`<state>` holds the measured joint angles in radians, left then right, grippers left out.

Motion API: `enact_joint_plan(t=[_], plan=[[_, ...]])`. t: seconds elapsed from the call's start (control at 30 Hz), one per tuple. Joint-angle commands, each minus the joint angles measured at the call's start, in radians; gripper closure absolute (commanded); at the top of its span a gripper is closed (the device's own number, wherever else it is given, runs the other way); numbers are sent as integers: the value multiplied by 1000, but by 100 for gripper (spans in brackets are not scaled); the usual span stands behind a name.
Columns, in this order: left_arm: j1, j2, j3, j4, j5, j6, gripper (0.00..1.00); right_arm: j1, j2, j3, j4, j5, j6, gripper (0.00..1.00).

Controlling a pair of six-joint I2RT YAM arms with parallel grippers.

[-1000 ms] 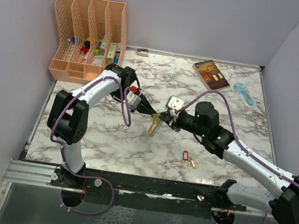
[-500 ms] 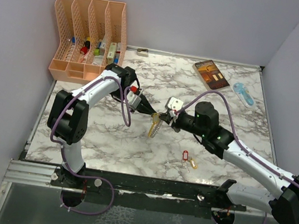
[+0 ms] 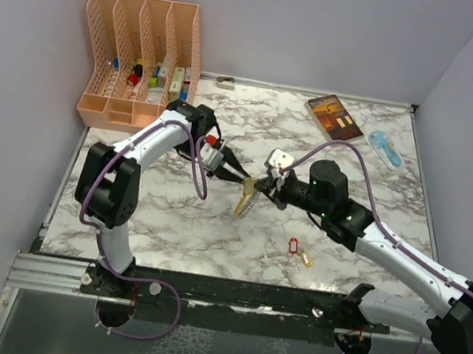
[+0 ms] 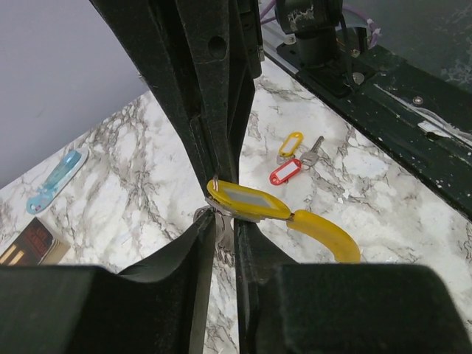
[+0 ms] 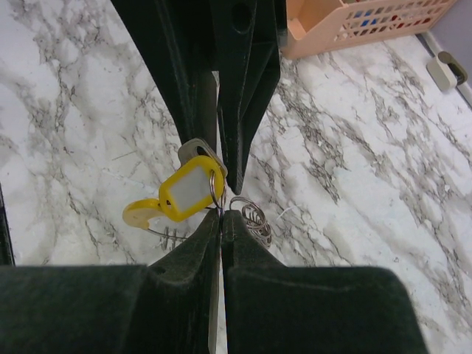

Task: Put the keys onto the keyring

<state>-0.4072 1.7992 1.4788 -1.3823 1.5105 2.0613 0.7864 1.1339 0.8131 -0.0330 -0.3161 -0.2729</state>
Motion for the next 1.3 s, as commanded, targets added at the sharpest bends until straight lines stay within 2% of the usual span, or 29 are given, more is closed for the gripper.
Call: enact_joint_plan(t=[0.0, 0.1, 0.2, 0.4, 0.6, 0.93, 1.27], plan=[[10, -6, 29, -24, 166, 117, 76, 7, -28, 63, -66, 75, 67, 99], [23, -12, 29, -24, 166, 117, 67, 7, -21, 93, -124, 86, 84, 99], [45, -18, 32, -24, 166, 114, 63, 7, -17, 112, -172, 113, 95, 99], [67, -21, 94, -24, 165, 23, 58, 7, 21, 171, -278, 128, 104, 99], [53, 0, 116, -24, 163, -33, 55, 8, 20, 171, -269, 90, 104, 99], [19, 14, 118, -24, 148, -31, 56, 8, 22, 185, -266, 36, 109, 99], [-33, 15, 109, -24, 84, -7, 70, 16, 35, 204, -274, 15, 118, 99]])
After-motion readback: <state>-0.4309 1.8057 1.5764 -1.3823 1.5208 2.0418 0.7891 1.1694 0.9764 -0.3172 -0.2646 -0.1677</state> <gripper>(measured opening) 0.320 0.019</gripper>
